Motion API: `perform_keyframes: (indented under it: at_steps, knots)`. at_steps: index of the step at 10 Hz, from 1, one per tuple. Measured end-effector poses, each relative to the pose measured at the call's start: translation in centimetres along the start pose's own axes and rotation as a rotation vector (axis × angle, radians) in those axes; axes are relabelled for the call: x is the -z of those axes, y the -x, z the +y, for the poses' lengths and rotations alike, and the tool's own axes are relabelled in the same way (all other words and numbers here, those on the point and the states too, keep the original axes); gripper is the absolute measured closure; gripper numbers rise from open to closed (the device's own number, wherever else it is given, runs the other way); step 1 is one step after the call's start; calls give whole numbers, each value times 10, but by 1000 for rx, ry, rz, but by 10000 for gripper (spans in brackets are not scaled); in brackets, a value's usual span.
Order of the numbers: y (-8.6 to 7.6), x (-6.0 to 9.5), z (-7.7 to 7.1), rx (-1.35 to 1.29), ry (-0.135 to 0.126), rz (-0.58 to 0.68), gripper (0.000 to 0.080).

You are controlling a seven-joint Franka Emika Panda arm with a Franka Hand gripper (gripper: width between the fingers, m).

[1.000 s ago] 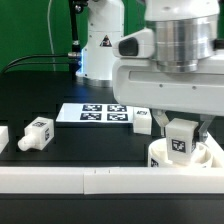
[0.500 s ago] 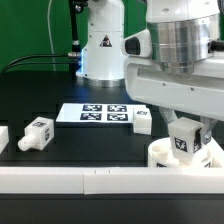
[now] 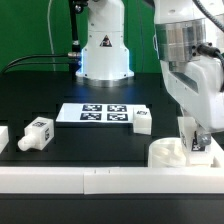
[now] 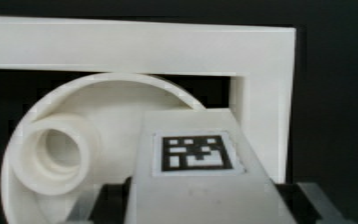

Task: Assemble stool

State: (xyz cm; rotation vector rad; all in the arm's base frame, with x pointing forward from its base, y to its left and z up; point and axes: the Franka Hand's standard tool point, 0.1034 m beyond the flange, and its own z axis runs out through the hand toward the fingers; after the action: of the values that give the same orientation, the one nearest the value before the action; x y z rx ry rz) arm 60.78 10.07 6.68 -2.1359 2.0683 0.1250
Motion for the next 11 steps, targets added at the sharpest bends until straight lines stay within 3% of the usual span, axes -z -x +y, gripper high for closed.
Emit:
perform_keyframes:
  at_steps: [2, 3, 4, 5, 6, 9, 11]
  knots:
    - [-1, 2, 0, 95, 5, -3, 465]
    - [-2, 11, 0, 165, 15, -11, 251]
    - [-2, 21, -1, 249, 18, -18, 251]
    - [1, 31, -1, 403, 23, -24, 168]
    - [6, 38, 0, 558, 30, -21, 155]
    - [6, 38, 0, 768, 27, -22, 151]
    - [7, 39, -1, 1079, 38, -17, 150]
